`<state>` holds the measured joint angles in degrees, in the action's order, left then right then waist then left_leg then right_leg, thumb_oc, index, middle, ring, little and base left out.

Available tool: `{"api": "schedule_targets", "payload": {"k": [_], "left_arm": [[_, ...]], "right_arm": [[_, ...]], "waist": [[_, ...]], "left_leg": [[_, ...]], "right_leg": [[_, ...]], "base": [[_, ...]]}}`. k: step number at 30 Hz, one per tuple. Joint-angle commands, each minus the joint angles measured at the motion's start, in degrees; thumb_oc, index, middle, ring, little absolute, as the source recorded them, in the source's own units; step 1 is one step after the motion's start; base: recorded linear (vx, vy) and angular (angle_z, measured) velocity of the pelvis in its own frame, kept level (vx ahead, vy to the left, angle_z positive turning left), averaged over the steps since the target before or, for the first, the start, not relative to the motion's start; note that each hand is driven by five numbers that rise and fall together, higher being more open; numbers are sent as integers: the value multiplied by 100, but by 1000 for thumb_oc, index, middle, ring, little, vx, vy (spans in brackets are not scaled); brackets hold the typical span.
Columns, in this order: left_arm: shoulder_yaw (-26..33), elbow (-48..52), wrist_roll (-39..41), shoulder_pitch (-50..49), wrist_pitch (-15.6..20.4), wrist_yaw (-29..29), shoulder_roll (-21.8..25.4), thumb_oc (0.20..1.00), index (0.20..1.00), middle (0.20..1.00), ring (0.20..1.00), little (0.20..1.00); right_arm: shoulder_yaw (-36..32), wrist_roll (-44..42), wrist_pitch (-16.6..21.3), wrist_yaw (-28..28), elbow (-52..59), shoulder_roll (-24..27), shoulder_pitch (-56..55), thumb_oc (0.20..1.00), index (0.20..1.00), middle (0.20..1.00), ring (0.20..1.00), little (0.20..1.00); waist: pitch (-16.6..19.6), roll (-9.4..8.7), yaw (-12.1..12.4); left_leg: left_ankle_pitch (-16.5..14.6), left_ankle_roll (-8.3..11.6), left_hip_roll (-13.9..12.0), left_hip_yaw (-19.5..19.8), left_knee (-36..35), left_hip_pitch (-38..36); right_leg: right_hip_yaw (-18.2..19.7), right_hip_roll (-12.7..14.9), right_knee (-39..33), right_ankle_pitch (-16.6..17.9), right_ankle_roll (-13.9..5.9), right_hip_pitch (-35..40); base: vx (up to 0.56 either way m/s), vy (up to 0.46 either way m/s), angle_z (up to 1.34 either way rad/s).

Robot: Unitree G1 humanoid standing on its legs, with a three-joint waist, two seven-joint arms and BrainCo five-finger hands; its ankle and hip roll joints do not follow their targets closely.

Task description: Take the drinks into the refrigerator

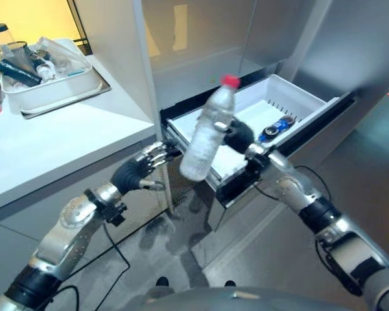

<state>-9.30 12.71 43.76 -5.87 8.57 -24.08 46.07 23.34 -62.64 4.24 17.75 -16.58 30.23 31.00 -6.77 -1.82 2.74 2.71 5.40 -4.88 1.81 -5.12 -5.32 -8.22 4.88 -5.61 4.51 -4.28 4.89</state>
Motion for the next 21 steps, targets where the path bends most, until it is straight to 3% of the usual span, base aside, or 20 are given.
{"api": "schedule_targets", "payload": {"k": [1, 13, 21], "left_arm": [[314, 223, 338, 14, 271, -71, 287, 1000, 1000, 1000, 1000, 1000], [659, 151, 376, -273, 360, 46, -75, 1000, 1000, 1000, 1000, 1000], [849, 20, 348, -349, 503, 108, -236, 1000, 1000, 1000, 1000, 1000]], "right_arm": [[-866, -535, 822, -111, 15, 138, 709, 200, 200, 200, 200, 200], [-1261, -484, 929, -241, -508, 422, 725, 200, 200, 200, 200, 200], [-1036, 8, 915, -307, -938, 1084, 1129, 200, 200, 200, 200, 200]], "waist": [[-9, -244, 7], [-98, -233, 53], [-280, -264, 117]], "left_leg": [[-690, -512, 471, 89, 171, -356], [-690, -512, 475, 113, 194, -295], [-634, -513, 494, 170, 229, -82]], "right_leg": [[-204, -285, 123, -643, 109, 470], [-217, -279, 142, -655, 106, 412], [-276, -279, 189, -657, 94, 209]], "base": [[0, 0, 0], [0, 0, 0], [-17, -2, 2]]}}
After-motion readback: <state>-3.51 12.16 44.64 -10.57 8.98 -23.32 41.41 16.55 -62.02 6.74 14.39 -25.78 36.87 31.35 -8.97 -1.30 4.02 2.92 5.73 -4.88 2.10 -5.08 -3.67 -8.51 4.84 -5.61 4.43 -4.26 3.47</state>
